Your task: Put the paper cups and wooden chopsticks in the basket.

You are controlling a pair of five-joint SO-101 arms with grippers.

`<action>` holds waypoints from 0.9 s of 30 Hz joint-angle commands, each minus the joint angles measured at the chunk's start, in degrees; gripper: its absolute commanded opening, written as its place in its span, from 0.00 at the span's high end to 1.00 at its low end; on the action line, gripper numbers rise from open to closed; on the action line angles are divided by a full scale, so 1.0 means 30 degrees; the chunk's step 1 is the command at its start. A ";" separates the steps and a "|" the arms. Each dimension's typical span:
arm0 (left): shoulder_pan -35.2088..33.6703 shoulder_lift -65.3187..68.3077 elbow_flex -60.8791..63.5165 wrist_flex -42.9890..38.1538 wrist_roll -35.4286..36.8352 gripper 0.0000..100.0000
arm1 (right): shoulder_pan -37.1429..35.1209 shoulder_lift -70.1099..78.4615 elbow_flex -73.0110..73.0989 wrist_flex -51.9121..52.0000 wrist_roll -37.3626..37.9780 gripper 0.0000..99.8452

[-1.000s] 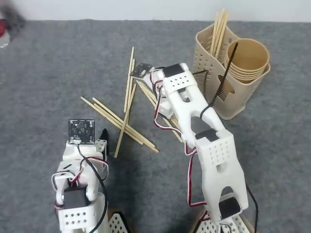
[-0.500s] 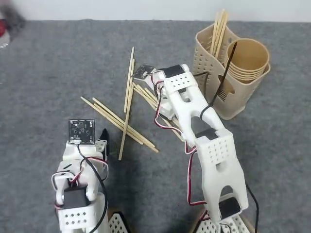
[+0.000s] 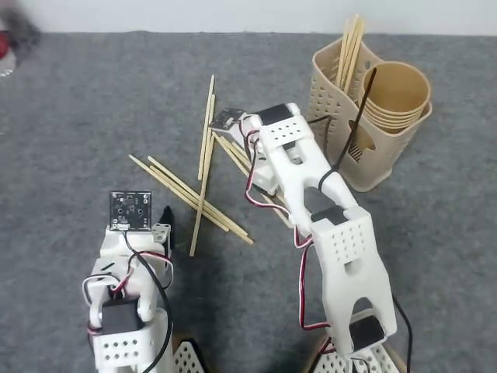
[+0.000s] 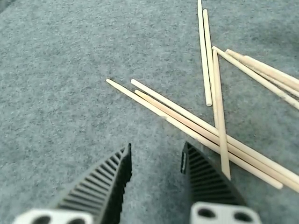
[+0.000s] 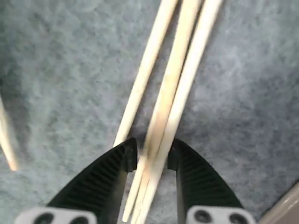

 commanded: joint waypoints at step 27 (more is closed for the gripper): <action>0.0117 -0.0352 -0.0132 -0.0147 -0.0029 0.83 | -0.0044 -0.1363 -0.0996 -0.0044 0.0264 0.97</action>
